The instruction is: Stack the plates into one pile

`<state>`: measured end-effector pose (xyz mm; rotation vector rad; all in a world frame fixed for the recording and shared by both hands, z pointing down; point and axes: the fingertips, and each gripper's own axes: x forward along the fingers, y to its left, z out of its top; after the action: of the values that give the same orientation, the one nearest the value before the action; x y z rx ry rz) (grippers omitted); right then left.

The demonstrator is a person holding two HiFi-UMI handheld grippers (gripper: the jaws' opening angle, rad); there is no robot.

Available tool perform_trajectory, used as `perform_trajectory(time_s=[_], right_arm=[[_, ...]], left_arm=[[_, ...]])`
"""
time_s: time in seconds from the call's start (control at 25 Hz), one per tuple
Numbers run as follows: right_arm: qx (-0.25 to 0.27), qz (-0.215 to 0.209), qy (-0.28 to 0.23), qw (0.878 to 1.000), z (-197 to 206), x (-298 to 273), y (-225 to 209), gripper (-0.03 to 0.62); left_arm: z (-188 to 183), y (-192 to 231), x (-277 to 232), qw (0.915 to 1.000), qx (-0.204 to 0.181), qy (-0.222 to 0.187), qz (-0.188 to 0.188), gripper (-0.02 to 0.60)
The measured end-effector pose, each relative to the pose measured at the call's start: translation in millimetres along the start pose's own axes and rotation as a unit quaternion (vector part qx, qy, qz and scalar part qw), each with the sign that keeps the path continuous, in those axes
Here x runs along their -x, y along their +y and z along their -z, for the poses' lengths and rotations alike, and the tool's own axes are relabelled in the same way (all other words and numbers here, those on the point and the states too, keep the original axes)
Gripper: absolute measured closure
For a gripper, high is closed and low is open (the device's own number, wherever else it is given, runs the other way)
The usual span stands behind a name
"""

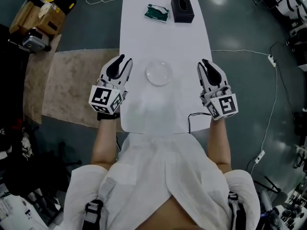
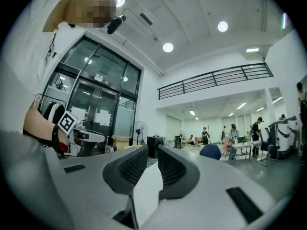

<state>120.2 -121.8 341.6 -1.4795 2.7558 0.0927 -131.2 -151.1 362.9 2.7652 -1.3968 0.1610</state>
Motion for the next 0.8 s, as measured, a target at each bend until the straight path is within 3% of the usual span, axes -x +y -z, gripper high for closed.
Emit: perform_trajectory(time_s=[0.2,0.4,0.8], right_arm=[[0.022,0.032,-0.022,0.999,-21,32,-17,0.539],[0.036,0.054,-0.039,0.997,-40,51,-33,0.556],[0.049,0.049,-0.054,0.996,-63,54,-40,0.568]], left_arm=[[-29,1,29,0.9982,-0.022,-0.048,-0.028,0.553],[-49,-4,38,0.9956,-0.017,-0.081,-0.045,0.557],[-60,-11,39,0.9942,-0.013,-0.09,-0.058,0.557]])
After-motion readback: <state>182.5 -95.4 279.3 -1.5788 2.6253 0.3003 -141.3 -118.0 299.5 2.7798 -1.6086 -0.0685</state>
